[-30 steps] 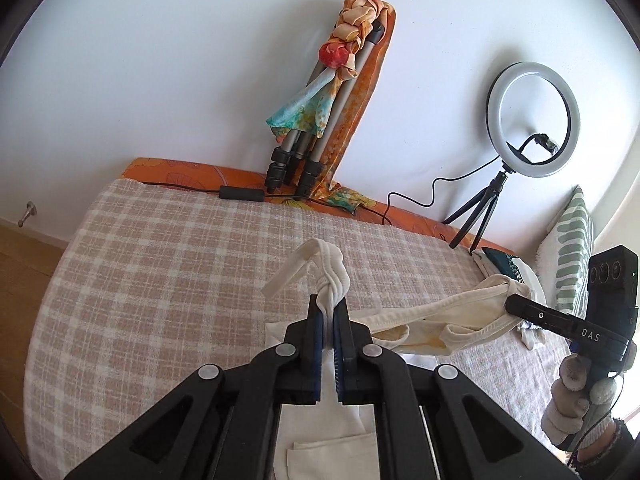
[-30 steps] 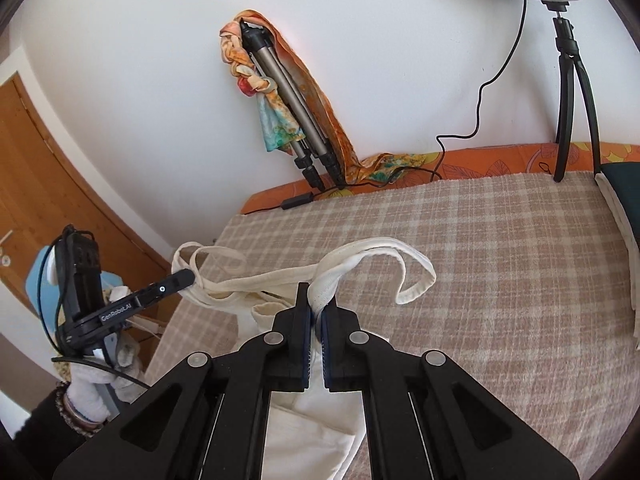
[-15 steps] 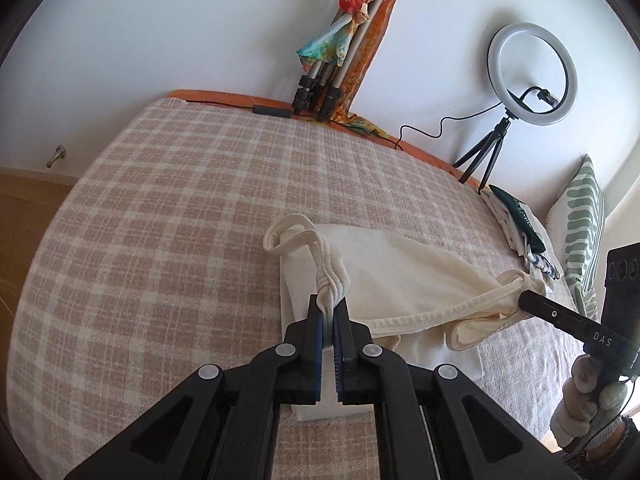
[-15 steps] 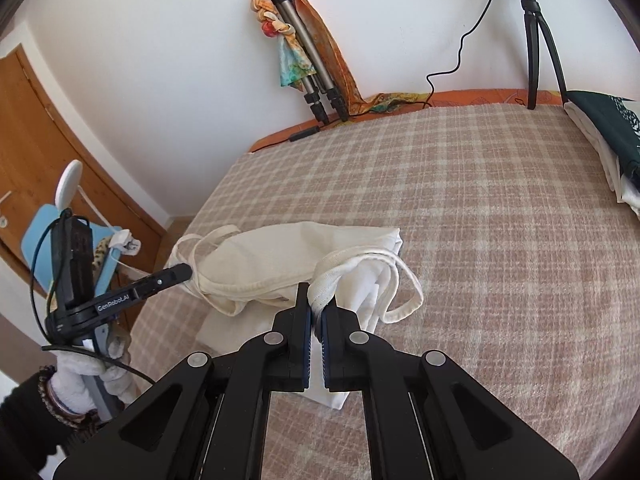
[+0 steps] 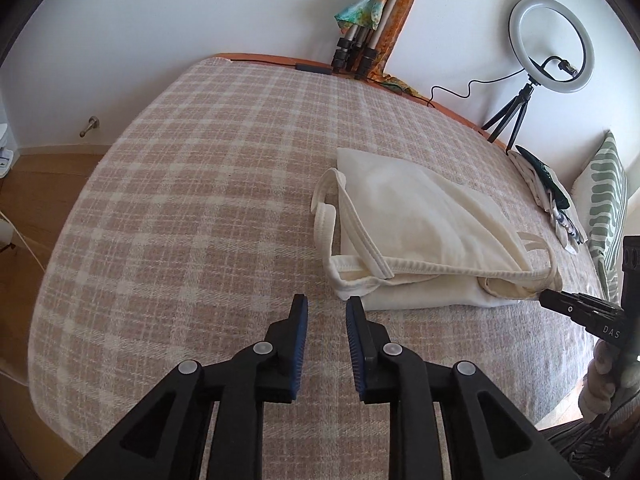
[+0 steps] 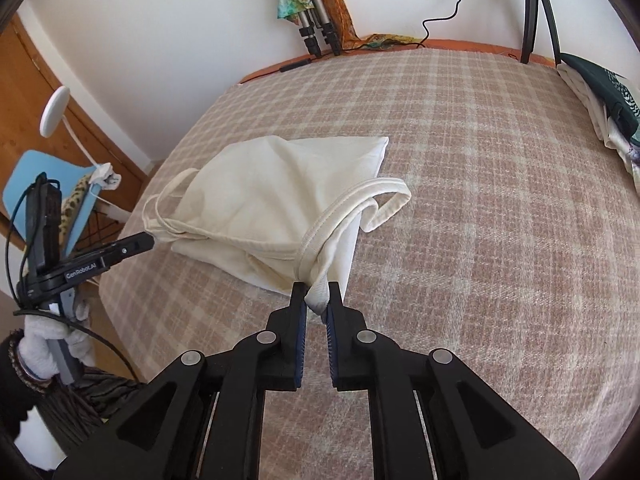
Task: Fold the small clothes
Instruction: 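Fold the held straps down over the folded body and open both tools, then grasp the edge of the folded camisole with both tools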
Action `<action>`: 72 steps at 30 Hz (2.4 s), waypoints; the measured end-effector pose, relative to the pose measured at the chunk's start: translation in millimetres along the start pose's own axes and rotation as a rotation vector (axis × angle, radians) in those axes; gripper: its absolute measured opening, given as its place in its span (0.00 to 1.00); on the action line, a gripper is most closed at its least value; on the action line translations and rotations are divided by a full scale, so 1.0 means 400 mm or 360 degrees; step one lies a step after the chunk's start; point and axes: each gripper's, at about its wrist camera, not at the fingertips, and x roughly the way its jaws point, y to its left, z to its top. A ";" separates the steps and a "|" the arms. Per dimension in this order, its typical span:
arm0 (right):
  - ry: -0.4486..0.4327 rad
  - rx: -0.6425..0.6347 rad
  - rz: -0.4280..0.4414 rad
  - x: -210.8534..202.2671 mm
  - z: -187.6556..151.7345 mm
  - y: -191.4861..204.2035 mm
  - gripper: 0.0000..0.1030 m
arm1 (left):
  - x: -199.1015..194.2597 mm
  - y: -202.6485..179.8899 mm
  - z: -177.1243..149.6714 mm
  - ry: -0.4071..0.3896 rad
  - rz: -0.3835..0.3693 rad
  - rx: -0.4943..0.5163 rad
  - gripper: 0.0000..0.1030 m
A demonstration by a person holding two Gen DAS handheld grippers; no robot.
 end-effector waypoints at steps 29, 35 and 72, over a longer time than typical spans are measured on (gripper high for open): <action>0.0174 -0.0245 -0.0032 0.110 0.056 0.030 0.11 | 0.115 -0.066 0.038 0.0169 -0.0042 0.0162 0.22; 0.0163 -0.0188 0.0047 0.066 0.068 -0.016 0.11 | 0.057 -0.077 0.014 0.0080 0.0013 0.0238 0.20; -0.0040 0.0296 0.0084 0.230 0.295 -0.235 0.03 | 0.130 -0.077 0.037 0.0096 -0.0042 0.0211 0.26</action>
